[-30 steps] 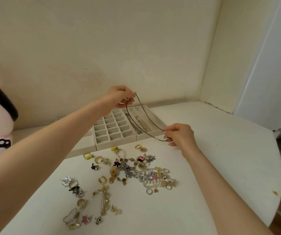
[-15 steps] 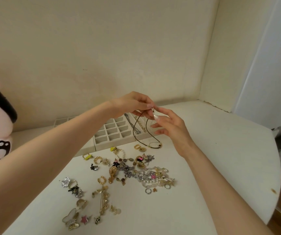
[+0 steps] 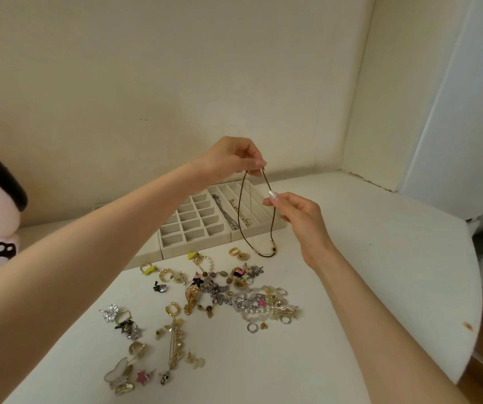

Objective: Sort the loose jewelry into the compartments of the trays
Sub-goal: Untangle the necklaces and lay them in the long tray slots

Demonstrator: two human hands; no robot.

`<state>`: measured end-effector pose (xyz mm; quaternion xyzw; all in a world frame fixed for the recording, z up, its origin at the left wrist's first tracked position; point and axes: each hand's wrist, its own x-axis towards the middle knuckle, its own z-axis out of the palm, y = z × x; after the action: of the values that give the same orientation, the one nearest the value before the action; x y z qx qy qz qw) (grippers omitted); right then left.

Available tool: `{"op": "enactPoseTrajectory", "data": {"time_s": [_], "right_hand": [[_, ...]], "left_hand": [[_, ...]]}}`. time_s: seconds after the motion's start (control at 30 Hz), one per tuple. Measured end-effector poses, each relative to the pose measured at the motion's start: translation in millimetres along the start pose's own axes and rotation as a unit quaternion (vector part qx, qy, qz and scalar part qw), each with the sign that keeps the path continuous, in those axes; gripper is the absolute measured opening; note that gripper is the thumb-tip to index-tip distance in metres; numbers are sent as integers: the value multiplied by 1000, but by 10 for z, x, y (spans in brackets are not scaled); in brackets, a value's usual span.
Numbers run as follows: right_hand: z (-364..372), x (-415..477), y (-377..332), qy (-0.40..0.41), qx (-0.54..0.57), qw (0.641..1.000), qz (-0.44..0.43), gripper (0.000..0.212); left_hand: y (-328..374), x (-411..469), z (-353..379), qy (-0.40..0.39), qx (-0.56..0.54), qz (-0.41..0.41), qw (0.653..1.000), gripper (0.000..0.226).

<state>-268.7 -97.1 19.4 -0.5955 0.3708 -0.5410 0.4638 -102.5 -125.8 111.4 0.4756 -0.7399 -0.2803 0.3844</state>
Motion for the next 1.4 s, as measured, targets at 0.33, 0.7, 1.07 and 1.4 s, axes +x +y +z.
{"op": "enactPoseTrajectory", "data": {"time_s": [0.33,0.7,1.07,1.4], "right_hand": [[-40,64,158,40,-5,996,77,5],[-17,103,193,41,24,993,106,6],[-2,73,174,-37,-52,991,116,3],[-40,48,121,-82,68,978,179,11]], "left_hand": [[-168,322,-237,166,-42,-63,983,13],[-356,562,-206,150,-35,-75,985,14],[-383,562,-284,154,1,-51,987,16],[-407,505,-489,156,46,-38,986,19]]}}
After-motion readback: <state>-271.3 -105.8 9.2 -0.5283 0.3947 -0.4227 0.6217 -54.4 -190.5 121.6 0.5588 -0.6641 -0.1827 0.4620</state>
